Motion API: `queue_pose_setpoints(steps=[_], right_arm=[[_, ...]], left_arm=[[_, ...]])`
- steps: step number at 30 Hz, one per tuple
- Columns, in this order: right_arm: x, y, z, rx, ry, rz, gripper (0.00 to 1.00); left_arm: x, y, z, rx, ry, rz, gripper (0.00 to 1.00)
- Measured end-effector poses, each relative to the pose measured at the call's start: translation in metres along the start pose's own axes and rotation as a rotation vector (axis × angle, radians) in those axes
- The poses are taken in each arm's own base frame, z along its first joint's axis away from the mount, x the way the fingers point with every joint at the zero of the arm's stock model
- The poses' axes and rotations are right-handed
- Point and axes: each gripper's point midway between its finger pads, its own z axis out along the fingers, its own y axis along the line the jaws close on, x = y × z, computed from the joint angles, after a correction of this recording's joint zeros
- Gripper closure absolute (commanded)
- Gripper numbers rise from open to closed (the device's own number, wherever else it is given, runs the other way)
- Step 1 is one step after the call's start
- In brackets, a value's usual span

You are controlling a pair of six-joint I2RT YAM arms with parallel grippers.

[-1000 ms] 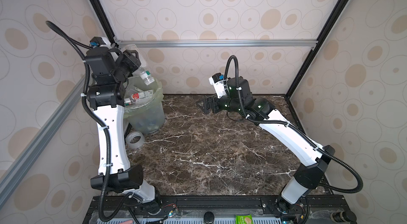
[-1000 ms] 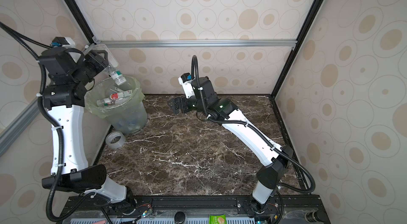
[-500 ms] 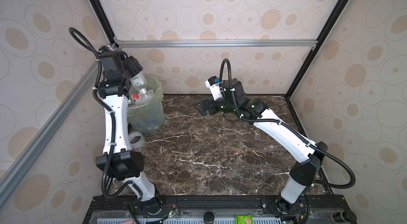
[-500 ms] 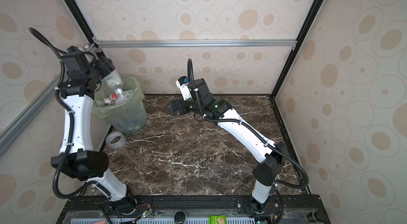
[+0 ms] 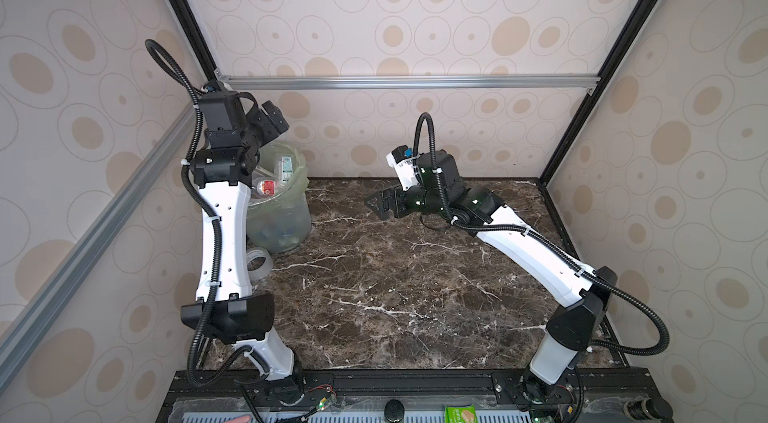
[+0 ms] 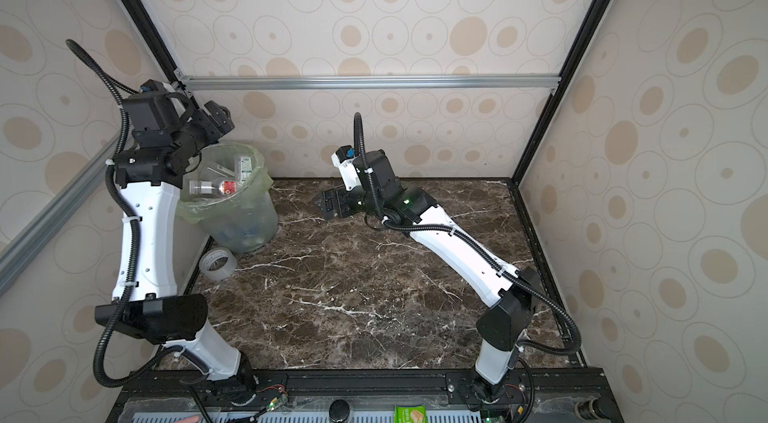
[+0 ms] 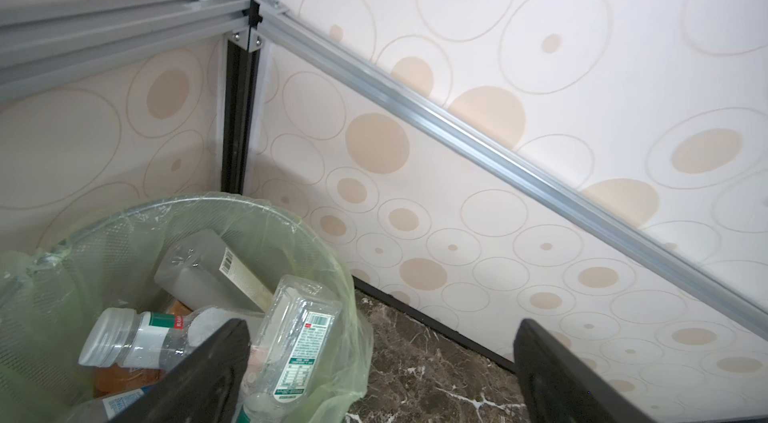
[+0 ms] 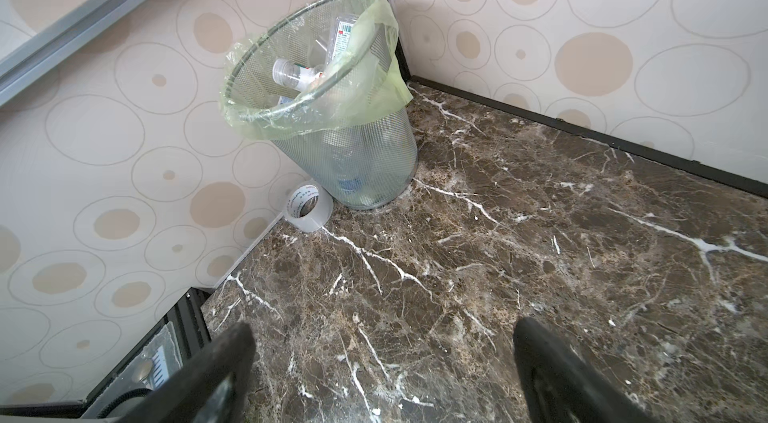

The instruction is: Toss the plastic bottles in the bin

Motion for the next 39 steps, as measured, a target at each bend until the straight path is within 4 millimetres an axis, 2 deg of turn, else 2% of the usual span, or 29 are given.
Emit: queue_pose_setpoints(steps=[4, 9, 12, 16, 19, 25, 29, 35, 39], right_arm=[[0.004, -0.002, 0.002, 0.004, 0.011, 0.003, 0.0], [0.007, -0.003, 0.003, 0.006, 0.016, 0.013, 0.0], [0.013, -0.005, 0.005, 0.01, 0.031, 0.022, 0.0], [0.02, -0.008, 0.009, 0.017, 0.049, 0.031, 0.0], [0.025, -0.01, 0.01, 0.02, 0.059, 0.034, 0.0], [0.032, -0.014, 0.013, 0.03, 0.076, 0.039, 0.0], [0.037, -0.016, 0.015, 0.034, 0.087, 0.042, 0.0], [0.043, -0.019, 0.016, 0.045, 0.097, 0.044, 0.0], [0.045, -0.021, 0.014, 0.054, 0.099, 0.045, 0.0]], left_arm=[[0.007, -0.006, -0.003, 0.013, 0.005, 0.006, 0.01], [0.031, 0.004, 0.014, -0.024, 0.067, 0.023, 0.01], [0.049, 0.012, 0.023, -0.051, 0.122, 0.052, 0.01], [0.077, 0.021, 0.035, -0.101, 0.207, 0.123, 0.13], [0.105, 0.025, 0.043, -0.147, 0.29, 0.19, 0.16], [0.15, 0.027, 0.045, -0.21, 0.414, 0.304, 0.22], [0.162, 0.029, 0.043, -0.233, 0.453, 0.348, 0.26], [0.177, 0.047, 0.054, -0.315, 0.496, 0.408, 0.31], [0.189, 0.058, 0.063, -0.355, 0.529, 0.445, 0.41]])
